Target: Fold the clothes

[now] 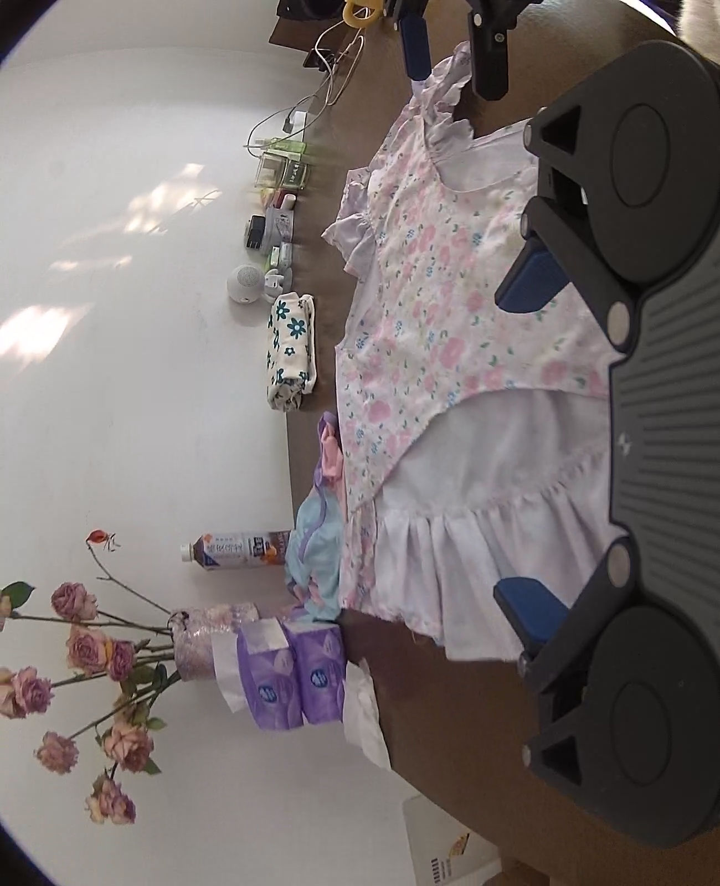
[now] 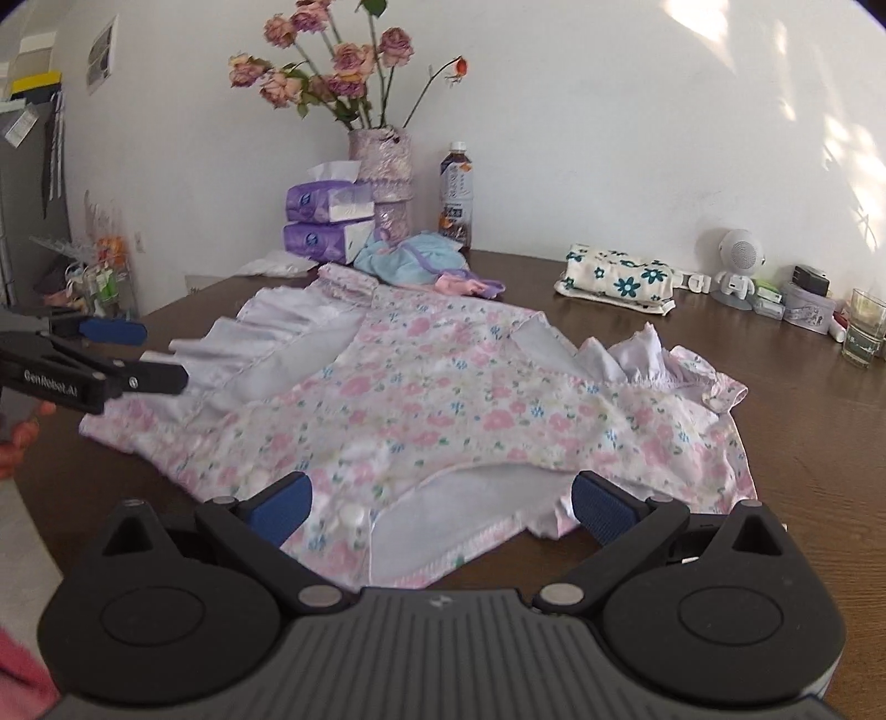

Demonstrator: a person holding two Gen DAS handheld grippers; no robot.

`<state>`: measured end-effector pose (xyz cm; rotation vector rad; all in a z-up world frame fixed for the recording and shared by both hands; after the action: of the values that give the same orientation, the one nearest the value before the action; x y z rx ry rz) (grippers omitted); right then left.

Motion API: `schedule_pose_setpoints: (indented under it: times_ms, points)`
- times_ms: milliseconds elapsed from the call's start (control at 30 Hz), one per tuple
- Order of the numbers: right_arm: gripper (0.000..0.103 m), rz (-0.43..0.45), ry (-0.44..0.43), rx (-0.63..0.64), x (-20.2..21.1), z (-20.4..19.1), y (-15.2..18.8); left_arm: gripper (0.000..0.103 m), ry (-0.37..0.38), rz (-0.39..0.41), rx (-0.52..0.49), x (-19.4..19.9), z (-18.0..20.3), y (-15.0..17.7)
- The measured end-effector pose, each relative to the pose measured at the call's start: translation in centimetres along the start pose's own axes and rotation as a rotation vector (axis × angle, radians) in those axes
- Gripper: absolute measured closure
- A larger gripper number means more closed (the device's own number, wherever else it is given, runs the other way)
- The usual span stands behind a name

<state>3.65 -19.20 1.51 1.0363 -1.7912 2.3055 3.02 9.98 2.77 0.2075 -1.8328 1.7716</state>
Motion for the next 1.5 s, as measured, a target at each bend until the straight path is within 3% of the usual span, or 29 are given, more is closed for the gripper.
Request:
schedule_pose_setpoints:
  times_ms: [133,300,367,567,833,1067,1133,1200,1233,1300,1500]
  points:
    - [0.003,-0.018,-0.010,0.116,0.7,-0.6,0.8,0.002,0.012,-0.069,-0.070,1.9,-0.3,1.7]
    - [0.021,-0.066,-0.050,0.296,0.4,-2.2,1.6,0.012,0.024,-0.127,-0.137,4.1,-0.9,2.9]
    - [0.023,-0.077,-0.053,0.382,0.0,-3.1,1.8,0.018,0.017,-0.154,-0.173,4.5,-1.2,3.1]
    - [0.037,-0.088,-0.086,0.554,-0.7,-5.1,1.2,0.035,0.024,-0.233,-0.291,4.3,-0.8,4.0]
    - [0.039,-0.099,-0.092,0.669,-0.5,-5.5,1.2,0.054,0.034,-0.307,-0.361,3.5,-1.5,4.7]
    - [0.056,-0.126,-0.147,0.919,-1.1,-7.4,1.6,0.060,0.100,-0.423,-0.545,2.3,-1.4,4.6]
    - [0.063,-0.145,-0.148,0.975,-1.4,-7.8,1.6,0.072,0.131,-0.454,-0.588,1.9,-1.4,4.5]
    - [0.076,-0.168,-0.153,1.006,-1.8,-7.9,1.6,0.094,0.148,-0.478,-0.613,1.5,-1.5,4.4]
    - [0.082,-0.181,-0.160,1.016,-2.0,-7.9,1.7,0.099,0.153,-0.489,-0.621,1.3,-1.5,4.5]
    - [0.101,-0.194,-0.176,1.030,-2.0,-8.1,2.0,0.101,0.164,-0.505,-0.636,1.0,-1.5,4.5]
    - [0.102,-0.149,-0.146,0.973,-1.3,-7.9,0.7,0.103,0.143,-0.450,-0.620,1.6,-1.5,3.9]
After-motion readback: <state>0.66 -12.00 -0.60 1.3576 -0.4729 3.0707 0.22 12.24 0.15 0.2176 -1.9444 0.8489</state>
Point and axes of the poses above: each gripper's, at about its wrist camera, not at the fingertips, and x roughly against the way its jaws point, z to its right, y to its underside, the point moved 5 cm from there along -x, roughly the way its jaws point, and after that the axes turned 9 degrees about y, right-handed, at the moved point
